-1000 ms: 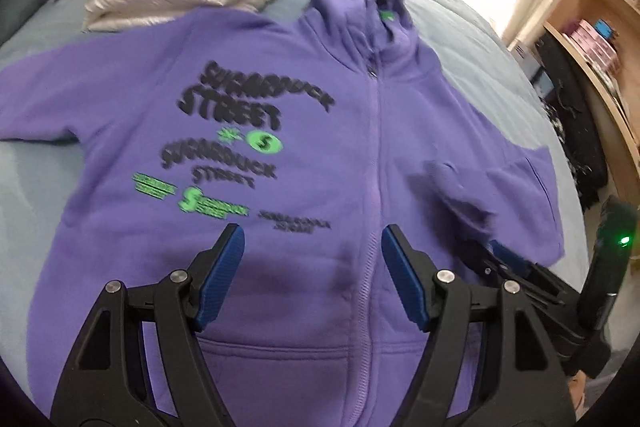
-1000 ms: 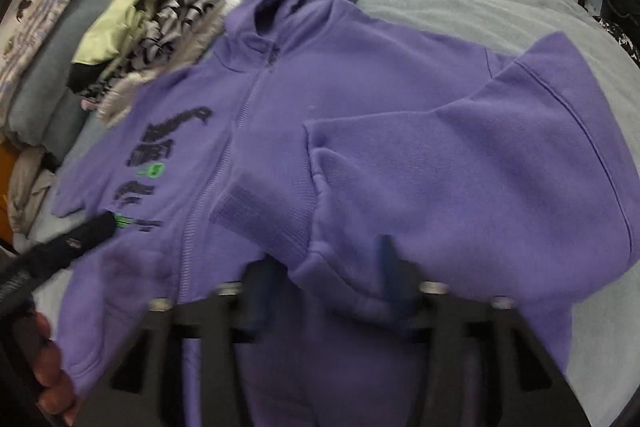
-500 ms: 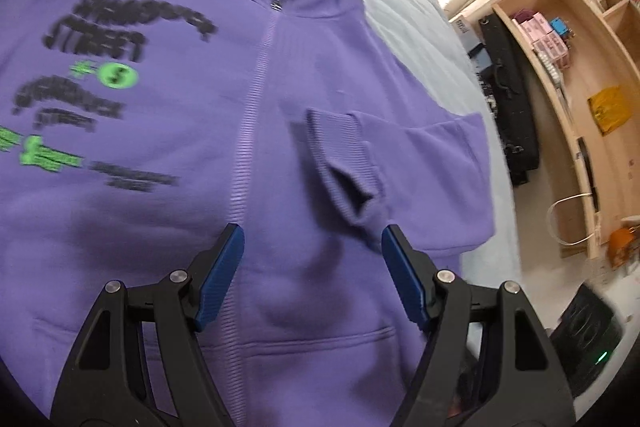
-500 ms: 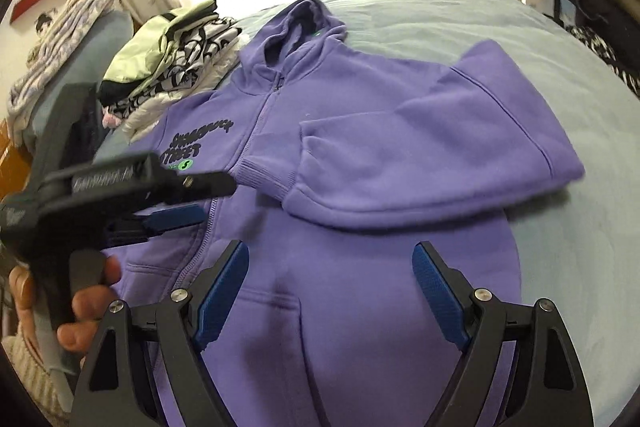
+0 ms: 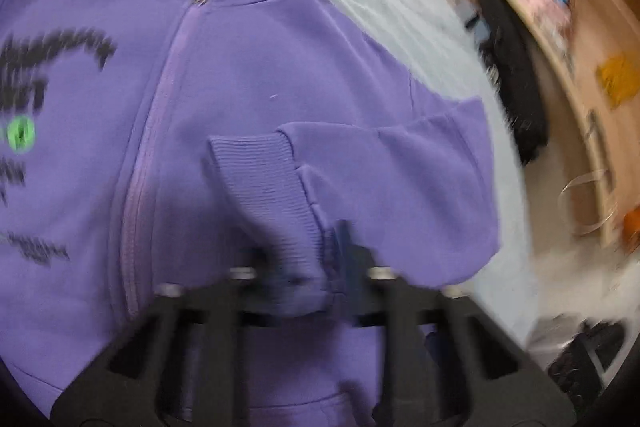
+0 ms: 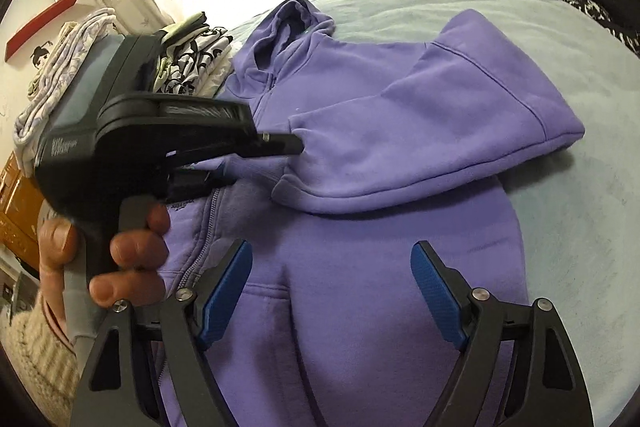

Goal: Fold large clothes
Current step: 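Grasp the cuff of the folded sleeve with the left gripper, then lift the cuff and lay it flatter across the chest with the left gripper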

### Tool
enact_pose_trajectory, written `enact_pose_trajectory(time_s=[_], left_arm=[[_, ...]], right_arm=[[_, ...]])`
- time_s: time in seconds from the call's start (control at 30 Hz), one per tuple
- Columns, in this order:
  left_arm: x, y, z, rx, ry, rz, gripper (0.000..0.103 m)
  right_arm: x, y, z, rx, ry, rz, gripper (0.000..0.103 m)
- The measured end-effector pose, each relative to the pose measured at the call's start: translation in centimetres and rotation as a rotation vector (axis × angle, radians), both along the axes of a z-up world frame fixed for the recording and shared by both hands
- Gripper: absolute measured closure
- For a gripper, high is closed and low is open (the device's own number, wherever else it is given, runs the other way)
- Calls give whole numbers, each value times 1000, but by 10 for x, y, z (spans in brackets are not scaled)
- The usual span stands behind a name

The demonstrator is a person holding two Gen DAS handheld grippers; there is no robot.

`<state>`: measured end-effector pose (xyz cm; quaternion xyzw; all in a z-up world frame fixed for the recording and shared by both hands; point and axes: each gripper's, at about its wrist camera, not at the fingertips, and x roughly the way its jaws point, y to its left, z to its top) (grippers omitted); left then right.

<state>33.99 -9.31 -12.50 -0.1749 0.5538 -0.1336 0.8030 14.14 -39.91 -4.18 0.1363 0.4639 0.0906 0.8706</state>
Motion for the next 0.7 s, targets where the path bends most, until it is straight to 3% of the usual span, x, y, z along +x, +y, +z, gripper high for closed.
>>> enact_pose_trajectory(time_s=[0.07, 0.17, 0.3, 0.37, 0.43, 0.57, 0.63, 0.7], left_arm=[[4, -13, 16, 73, -49, -45, 93], [4, -26, 61, 178, -218, -103, 94], [-2, -21, 132, 340, -519, -112, 95], [-1, -5, 149, 375, -580, -93, 95], [5, 15, 151, 415, -579, -60, 95], [27, 73, 106, 497, -469, 28, 95], [39, 111, 64, 514, -360, 82, 95], [48, 145, 20, 480, -228, 123, 95]], right_arm=[[-1, 0, 2, -2, -3, -6, 20], [-4, 0, 7, 0, -13, -9, 20], [-8, 2, 18, 0, -37, -5, 20], [-11, 2, 23, -4, -48, -7, 20], [-12, 1, 28, -10, -54, -12, 20], [-9, -6, 38, -25, -55, -31, 20], [-3, -11, 43, -62, -50, -40, 20], [6, -16, 44, -100, -34, -49, 17]])
